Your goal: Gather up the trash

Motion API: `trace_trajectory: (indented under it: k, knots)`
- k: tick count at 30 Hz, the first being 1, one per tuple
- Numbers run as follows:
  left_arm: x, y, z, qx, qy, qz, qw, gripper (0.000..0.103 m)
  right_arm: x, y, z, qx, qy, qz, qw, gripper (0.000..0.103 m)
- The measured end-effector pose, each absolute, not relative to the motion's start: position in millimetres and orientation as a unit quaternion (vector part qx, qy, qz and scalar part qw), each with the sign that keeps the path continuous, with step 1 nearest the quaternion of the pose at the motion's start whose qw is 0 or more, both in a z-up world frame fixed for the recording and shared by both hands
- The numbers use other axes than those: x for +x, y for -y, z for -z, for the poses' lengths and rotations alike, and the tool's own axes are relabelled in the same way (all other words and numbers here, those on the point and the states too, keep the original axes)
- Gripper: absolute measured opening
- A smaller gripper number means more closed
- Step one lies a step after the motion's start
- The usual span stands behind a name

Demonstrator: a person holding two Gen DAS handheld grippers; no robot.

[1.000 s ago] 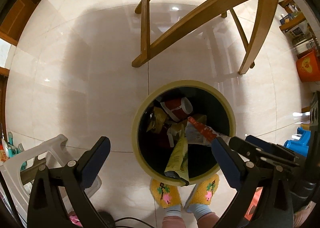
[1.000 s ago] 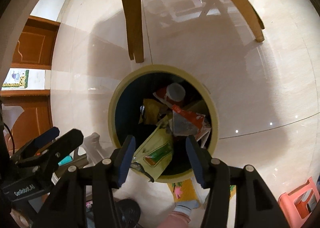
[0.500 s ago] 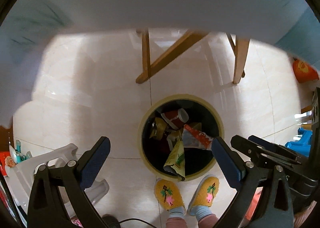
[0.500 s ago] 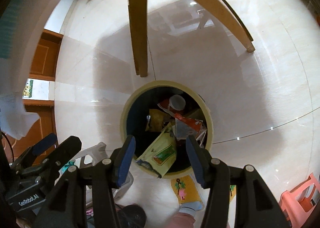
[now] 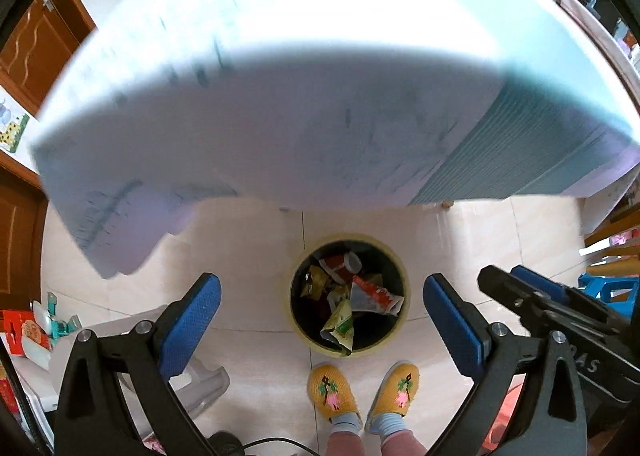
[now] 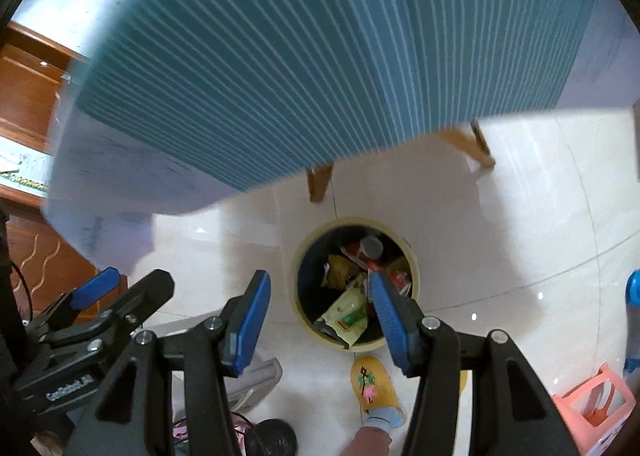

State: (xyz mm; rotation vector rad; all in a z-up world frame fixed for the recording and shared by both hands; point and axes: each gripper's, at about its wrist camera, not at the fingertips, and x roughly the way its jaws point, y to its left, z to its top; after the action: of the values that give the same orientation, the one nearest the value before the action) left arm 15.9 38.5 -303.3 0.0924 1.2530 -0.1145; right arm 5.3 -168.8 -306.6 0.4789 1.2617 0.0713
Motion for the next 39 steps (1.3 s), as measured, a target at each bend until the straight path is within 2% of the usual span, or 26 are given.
trace_trajectory:
  k: [7,24,39]
  knots:
    - [6,-29,232,0.051,-0.559,0.052,0.826,0.1,3,175,223,0.204,-0.544,-0.045,0.813,0.053]
    - [-11,-16,74,0.039,-0.48,0.037,0.876,0.1,-13,180,63,0.169,-0.468,-0.063,0.865,0.053]
    - [-13,-10,37,0.025,-0.451,0.034,0.891,0.1,-15,181,13,0.146,-0.426,-0.066,0.89,0.053]
